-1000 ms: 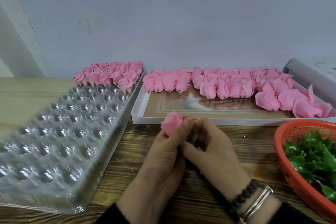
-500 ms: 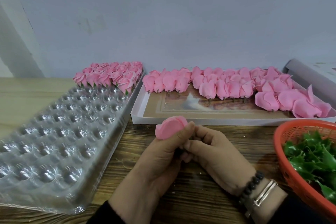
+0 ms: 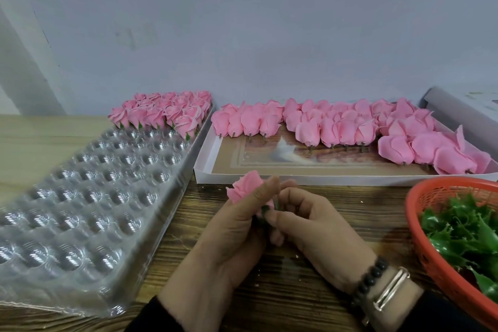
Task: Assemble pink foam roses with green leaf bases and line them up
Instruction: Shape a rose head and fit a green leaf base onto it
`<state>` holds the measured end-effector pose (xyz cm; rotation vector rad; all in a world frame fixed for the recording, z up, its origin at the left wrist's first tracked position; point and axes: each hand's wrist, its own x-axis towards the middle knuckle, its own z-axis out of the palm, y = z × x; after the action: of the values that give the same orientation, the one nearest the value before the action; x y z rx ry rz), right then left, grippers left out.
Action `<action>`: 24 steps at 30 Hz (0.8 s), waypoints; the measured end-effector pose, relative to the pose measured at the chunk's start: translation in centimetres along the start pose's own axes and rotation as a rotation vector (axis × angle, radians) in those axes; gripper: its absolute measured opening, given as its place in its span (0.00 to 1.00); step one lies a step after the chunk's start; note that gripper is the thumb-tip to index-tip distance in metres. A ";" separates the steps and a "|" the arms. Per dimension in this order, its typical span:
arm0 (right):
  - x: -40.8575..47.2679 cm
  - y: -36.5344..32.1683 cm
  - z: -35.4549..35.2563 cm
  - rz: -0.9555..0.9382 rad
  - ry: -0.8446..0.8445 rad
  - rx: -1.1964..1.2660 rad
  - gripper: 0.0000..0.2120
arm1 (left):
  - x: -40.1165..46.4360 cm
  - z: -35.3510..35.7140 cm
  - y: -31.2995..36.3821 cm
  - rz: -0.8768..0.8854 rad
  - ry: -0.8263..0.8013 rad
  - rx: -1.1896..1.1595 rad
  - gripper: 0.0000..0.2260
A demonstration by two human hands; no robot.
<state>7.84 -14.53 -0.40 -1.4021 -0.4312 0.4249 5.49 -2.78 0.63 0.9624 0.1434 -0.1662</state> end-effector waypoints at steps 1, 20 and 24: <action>0.0 0.0 -0.1 0.043 -0.033 0.055 0.06 | 0.0 -0.1 0.0 -0.003 -0.001 0.011 0.13; -0.4 -0.5 0.1 -0.369 0.100 -0.573 0.11 | 0.1 -0.8 -0.1 0.547 0.192 1.348 0.15; -0.1 -0.6 -0.4 -0.318 0.073 -0.518 0.14 | 0.2 -0.8 -0.1 0.447 0.150 1.259 0.18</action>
<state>8.03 -14.96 0.18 -1.8019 -0.7260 -0.0052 5.60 -2.18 0.01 2.2306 -0.0677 0.2790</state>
